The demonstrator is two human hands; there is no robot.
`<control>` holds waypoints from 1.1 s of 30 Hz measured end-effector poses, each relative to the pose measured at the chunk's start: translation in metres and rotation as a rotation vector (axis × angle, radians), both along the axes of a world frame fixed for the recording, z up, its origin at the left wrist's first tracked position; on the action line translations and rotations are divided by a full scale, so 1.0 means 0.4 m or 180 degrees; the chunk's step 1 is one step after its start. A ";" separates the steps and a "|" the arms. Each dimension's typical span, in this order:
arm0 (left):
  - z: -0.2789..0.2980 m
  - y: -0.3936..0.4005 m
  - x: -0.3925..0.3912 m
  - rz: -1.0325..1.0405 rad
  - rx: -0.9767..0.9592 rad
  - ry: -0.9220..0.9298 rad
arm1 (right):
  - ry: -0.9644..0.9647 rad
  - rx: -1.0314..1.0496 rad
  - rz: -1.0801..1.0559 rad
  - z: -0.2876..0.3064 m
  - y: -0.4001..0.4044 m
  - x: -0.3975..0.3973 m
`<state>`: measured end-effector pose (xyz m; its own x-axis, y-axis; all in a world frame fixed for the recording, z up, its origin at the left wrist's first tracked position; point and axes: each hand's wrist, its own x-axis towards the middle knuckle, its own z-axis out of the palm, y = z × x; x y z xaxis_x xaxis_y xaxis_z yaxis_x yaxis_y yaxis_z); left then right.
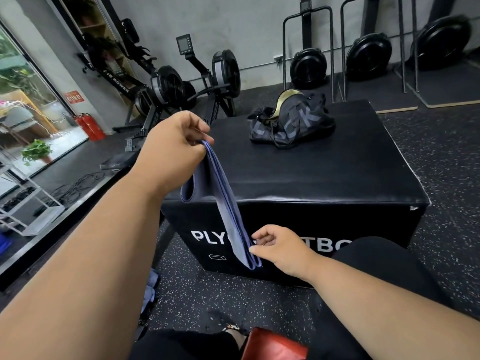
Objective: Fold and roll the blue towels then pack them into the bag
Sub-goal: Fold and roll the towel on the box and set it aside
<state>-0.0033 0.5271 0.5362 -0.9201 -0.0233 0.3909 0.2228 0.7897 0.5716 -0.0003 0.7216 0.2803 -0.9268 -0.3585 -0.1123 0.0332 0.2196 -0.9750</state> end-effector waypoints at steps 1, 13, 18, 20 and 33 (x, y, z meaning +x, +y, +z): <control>0.001 0.002 0.001 0.0025 0.0002 0.0000 | 0.0015 0.0041 0.0019 -0.002 -0.001 0.002; 0.025 0.022 0.003 0.0358 0.0087 0.0179 | 0.0233 0.0154 0.0228 -0.001 -0.010 0.028; 0.026 0.030 0.003 0.0409 0.0130 0.0187 | 0.0385 0.0356 0.0041 -0.023 -0.018 0.017; 0.027 0.032 0.005 0.0449 0.0107 0.0206 | 0.0447 0.0536 -0.0009 -0.034 -0.019 0.013; -0.094 -0.129 -0.048 0.0955 0.1323 -0.0022 | 0.0231 -0.0476 -0.1231 0.040 0.124 -0.065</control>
